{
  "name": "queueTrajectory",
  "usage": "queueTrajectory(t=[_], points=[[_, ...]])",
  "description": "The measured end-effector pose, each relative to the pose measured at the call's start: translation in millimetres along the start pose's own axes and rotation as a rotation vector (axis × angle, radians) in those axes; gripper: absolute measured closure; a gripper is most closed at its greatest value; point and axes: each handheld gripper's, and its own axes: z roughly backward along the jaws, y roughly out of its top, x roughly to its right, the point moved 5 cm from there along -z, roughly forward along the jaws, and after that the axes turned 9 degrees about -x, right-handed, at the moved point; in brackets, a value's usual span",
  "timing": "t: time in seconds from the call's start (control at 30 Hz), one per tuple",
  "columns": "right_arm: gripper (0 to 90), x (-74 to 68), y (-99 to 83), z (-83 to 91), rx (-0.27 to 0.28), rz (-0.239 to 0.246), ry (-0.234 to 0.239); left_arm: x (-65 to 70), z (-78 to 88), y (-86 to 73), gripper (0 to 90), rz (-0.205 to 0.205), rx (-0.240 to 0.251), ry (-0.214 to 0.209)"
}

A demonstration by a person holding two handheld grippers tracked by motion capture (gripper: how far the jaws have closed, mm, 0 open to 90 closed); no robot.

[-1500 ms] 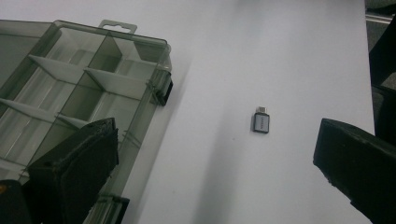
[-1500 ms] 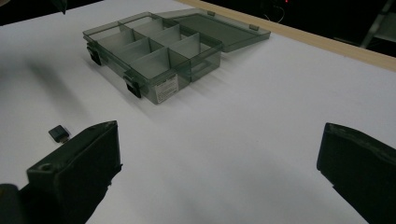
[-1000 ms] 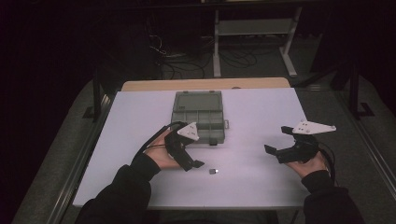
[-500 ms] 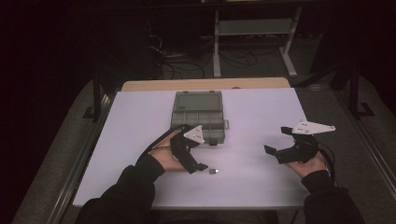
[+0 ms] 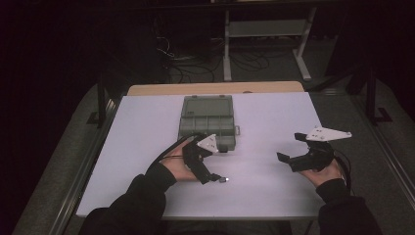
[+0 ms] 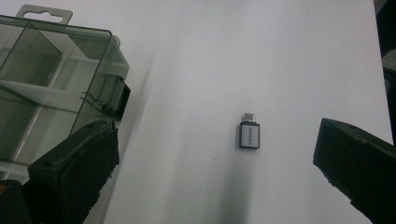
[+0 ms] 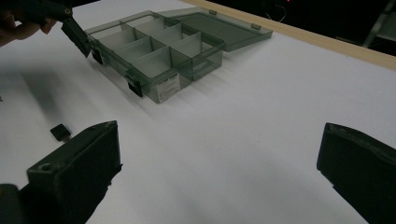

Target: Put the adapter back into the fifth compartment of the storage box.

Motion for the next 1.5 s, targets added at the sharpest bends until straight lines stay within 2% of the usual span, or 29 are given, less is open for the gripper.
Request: queueTrajectory(t=[0.37, 1.0, 1.13, 1.3, 1.5], points=[[0.0, -0.6, -0.2, -0.5, -0.004, 0.004, 0.004, 5.3, -11.8, 4.9, 0.2, -0.017, -0.010, -0.022], [0.0, -0.4, -0.2, -0.3, -0.004, 0.003, 0.004, 15.6, -30.2, 6.9, 0.5, -0.057, -0.066, -0.054], [0.0, -0.5, -0.2, -0.3, -0.005, 0.004, 0.004, 17.6, -32.4, 7.3, 3.4, -0.073, -0.072, -0.064], [0.0, -0.5, -0.2, -0.2, -0.004, 0.003, 0.005, 18.8, -32.1, 7.7, 15.0, -0.077, -0.061, -0.092], [0.0, -0.5, -0.2, 0.0, -0.003, 0.003, 0.004, 19.6, -33.2, 7.3, 24.0, -0.089, -0.064, -0.111]])
